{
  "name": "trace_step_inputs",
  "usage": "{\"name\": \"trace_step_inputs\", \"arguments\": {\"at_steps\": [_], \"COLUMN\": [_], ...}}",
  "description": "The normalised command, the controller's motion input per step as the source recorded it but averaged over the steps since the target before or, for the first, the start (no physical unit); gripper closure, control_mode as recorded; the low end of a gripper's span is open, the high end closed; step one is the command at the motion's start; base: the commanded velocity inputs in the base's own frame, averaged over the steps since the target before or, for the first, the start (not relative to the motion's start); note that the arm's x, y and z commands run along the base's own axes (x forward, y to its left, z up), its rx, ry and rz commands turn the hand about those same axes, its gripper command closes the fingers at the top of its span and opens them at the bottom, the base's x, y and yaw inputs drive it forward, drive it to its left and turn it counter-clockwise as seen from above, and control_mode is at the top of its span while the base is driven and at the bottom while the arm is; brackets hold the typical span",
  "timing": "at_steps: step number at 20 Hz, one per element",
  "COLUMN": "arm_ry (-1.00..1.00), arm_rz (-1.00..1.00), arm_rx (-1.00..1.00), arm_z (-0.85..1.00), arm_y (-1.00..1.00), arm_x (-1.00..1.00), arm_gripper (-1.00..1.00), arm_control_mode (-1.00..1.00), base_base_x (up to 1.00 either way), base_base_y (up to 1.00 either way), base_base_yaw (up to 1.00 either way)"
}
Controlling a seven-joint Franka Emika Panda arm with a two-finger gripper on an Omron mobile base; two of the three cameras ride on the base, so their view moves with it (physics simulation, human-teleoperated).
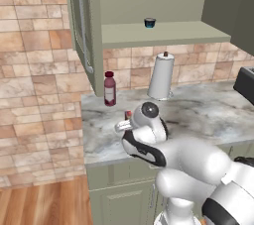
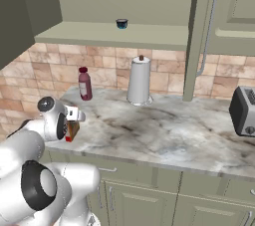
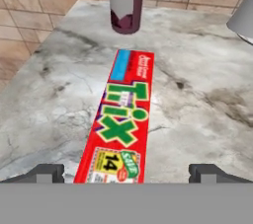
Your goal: Pick the boxed food and cereal from the counter and place them in the cabinets closest to them.
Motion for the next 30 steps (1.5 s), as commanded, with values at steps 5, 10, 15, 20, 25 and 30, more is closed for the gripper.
{"name": "trace_step_inputs", "arguments": {"at_steps": [5, 10, 15, 20, 25, 30], "arm_ry": [0.0, 0.0, 0.0, -0.05, -0.06, -0.07], "arm_rz": [0.0, 0.0, 0.0, 0.0, 0.0, 0.0], "arm_rx": [0.0, 0.0, 0.0, 0.0, 0.0, 0.01], "arm_z": [-0.12, 0.0, 0.0, 0.22, 0.47, 0.58], "arm_y": [0.03, 0.0, 0.0, 0.0, 0.0, 0.0], "arm_x": [0.17, 0.01, 0.0, -0.01, -0.07, -0.15], "arm_gripper": [1.0, 1.0, 1.0, 1.0, 1.0, 1.0], "arm_control_mode": [-1.0, -1.0, -1.0, -1.0, -1.0, -1.0], "base_base_x": [0.0, 0.0, 0.0, 0.0, 0.0, 0.0], "base_base_y": [0.0, 0.0, 0.0, 0.0, 0.0, 0.0], "base_base_yaw": [0.0, 0.0, 0.0, 0.0, 0.0, 0.0]}}
